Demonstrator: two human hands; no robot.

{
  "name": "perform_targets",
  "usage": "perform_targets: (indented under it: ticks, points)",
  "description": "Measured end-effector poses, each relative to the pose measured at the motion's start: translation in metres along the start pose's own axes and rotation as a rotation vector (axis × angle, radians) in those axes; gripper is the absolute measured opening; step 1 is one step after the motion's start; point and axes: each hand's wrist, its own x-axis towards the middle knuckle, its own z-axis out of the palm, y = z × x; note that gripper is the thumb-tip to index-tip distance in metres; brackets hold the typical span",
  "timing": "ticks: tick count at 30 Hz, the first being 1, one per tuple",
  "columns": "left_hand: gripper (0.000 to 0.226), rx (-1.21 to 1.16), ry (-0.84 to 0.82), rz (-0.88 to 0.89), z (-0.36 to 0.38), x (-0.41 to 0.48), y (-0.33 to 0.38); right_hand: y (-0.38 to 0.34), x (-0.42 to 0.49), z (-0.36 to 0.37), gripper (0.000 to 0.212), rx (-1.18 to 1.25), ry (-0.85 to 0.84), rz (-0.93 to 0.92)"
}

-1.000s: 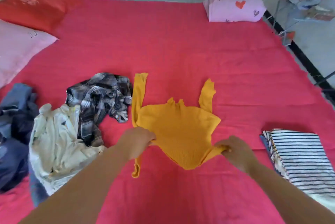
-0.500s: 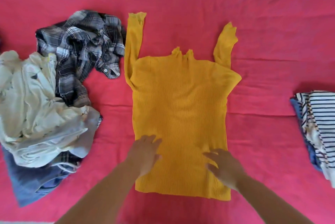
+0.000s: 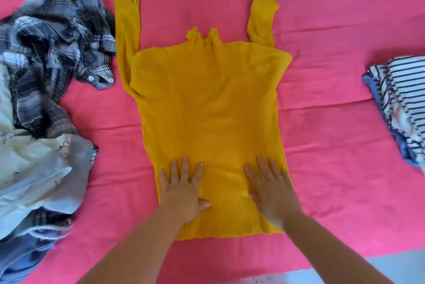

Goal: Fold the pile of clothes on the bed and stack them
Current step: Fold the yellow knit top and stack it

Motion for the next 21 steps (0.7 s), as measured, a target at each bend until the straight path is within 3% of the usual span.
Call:
perform_targets:
  ticks: [5, 12, 17, 21]
  points:
    - [0.095, 0.031, 0.026, 0.01, 0.003, 0.0, -0.003, -0.01, -0.011, 0.009, 0.056, -0.037, 0.117, 0.106]
    - [0.091, 0.031, 0.165, 0.061, 0.02, 0.002, -0.013, -0.016, -0.011, 0.031, 0.049, -0.073, 0.161, 0.176]
    - [0.09, -0.005, 0.355, 0.098, 0.034, 0.01, -0.018, -0.018, -0.008, 0.045, 0.057, -0.099, 0.168, 0.196]
    - [0.091, -0.069, 0.38, 0.112, 0.046, 0.016, -0.021, -0.018, -0.003, 0.052, 0.056, -0.056, 0.269, 0.154]
